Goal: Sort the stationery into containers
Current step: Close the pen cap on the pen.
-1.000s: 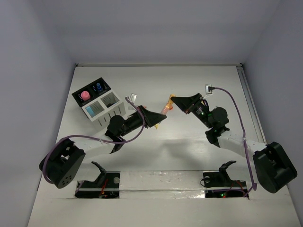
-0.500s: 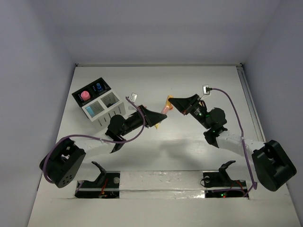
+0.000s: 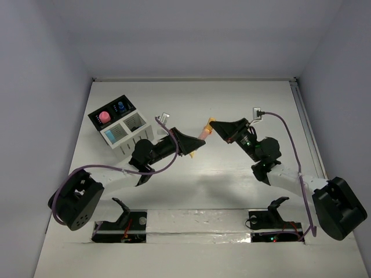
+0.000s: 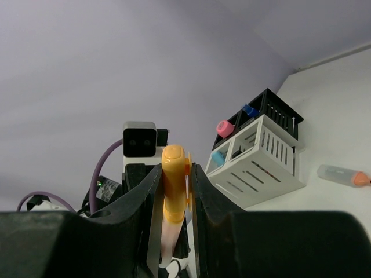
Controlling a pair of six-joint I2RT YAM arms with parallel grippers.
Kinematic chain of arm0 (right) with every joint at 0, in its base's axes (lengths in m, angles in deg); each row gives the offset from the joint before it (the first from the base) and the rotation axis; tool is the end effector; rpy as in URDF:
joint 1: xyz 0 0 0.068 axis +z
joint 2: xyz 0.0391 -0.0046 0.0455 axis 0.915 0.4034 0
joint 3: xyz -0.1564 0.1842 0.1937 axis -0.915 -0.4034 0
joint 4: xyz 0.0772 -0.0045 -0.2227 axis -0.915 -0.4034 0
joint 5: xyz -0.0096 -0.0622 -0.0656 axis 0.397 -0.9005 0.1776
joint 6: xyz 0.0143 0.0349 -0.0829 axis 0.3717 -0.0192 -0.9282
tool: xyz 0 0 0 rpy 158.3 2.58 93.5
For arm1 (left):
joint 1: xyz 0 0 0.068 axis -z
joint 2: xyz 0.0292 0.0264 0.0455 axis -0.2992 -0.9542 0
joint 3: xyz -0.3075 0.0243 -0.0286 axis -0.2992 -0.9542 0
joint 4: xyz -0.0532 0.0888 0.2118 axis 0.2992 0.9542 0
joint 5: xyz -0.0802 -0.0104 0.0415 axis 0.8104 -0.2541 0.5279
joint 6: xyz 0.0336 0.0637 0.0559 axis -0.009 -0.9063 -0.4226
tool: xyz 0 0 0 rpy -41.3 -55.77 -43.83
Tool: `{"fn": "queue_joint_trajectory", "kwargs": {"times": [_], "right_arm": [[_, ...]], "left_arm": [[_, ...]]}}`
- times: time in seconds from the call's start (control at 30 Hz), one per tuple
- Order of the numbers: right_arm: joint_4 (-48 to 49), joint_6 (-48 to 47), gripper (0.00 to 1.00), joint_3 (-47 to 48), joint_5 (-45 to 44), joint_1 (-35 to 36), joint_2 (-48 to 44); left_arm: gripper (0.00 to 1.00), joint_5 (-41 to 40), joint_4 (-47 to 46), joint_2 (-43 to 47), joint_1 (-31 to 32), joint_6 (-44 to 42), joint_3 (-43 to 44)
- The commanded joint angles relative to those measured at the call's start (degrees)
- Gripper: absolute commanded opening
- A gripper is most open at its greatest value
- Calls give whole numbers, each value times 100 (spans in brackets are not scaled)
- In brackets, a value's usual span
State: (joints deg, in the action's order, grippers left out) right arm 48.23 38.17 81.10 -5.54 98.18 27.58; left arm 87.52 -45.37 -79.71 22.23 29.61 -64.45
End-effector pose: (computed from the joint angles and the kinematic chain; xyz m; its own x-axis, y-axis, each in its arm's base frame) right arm 0.1986 0.1472 0.3458 -0.4467 0.7095 -0.5451 -0.6284 0.1848 0.7556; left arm 0.1760 -0.1945 0.3351 -0.6193 -0.4838 -0.6184 0.7095 -0.0077 -0.7046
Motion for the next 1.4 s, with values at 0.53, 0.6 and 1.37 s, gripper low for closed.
{"fn": "queue_joint_trajectory", "kwargs": {"times": [0.53,0.6,1.37], "right_arm": [[1199,319,9,-319,986,794,485],[1410,645,9,-425,943,907,616],[-2700,-699,0,304,1461,1198,-244]], "left_arm": [[0,-142,-2256,151,-105,-496,779],[0,-213,-2274,124,-105,-575,788],[0,-318,-719,1056,-220,-1209,1280]]}}
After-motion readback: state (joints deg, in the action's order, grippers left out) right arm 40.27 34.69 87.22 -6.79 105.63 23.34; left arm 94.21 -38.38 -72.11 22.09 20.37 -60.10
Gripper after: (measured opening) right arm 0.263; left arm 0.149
